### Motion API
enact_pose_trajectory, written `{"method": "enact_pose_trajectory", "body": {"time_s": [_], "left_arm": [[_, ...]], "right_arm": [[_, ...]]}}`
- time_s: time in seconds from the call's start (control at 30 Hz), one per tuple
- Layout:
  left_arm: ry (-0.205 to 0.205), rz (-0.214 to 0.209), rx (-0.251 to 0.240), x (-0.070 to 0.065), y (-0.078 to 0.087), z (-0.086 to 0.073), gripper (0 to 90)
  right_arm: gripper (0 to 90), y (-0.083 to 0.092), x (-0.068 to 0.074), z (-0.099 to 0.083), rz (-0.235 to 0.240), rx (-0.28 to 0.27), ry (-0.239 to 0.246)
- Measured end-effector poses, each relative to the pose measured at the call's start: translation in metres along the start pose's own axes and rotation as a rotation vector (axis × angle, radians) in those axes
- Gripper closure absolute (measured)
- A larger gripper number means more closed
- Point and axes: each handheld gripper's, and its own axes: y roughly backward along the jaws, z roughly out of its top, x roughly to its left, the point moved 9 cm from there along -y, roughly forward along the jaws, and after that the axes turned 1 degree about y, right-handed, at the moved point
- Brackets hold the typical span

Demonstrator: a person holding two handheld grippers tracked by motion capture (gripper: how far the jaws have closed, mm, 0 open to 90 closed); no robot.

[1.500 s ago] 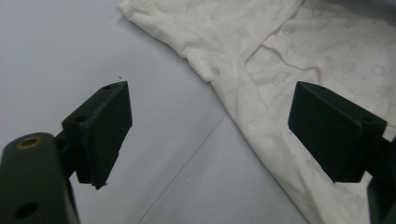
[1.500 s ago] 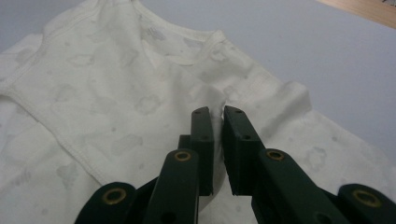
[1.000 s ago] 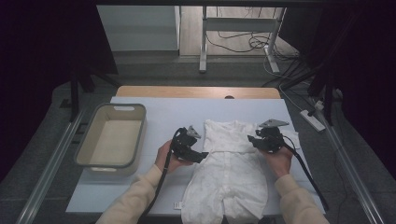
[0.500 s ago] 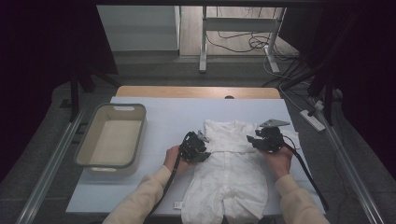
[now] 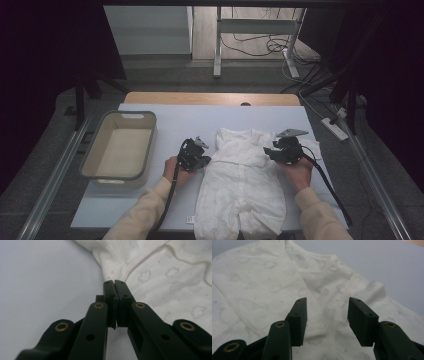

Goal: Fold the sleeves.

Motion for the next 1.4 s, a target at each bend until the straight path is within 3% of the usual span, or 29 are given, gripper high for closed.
{"method": "enact_pose_trajectory", "body": {"time_s": [0.33,0.63,0.83,0.93,1.27,1.4], "left_arm": [[0.004,0.004,0.005,0.002,-0.002,-0.004,84.4],[0.008,0.0,0.002,0.002,-0.001,-0.004,83.6],[0.003,-0.003,0.005,0.002,-0.001,-0.005,83.6],[0.004,-0.004,0.006,0.003,0.0,-0.005,83.6],[0.002,-0.013,0.014,0.002,-0.001,-0.005,83.7],[0.004,-0.017,0.013,0.002,-0.001,-0.005,83.7]], "right_arm": [[51.2,-0.004,-0.001,-0.002,0.016,0.018,-0.012],[59.8,-0.018,0.008,-0.011,0.092,0.092,0.001],[77.7,-0.019,0.016,-0.016,0.141,0.124,0.017],[85.7,-0.017,0.016,-0.016,0.137,0.134,0.036],[87.1,-0.008,0.013,0.001,0.101,0.077,0.063],[87.4,-0.009,0.005,0.008,0.063,0.064,0.073]]}}
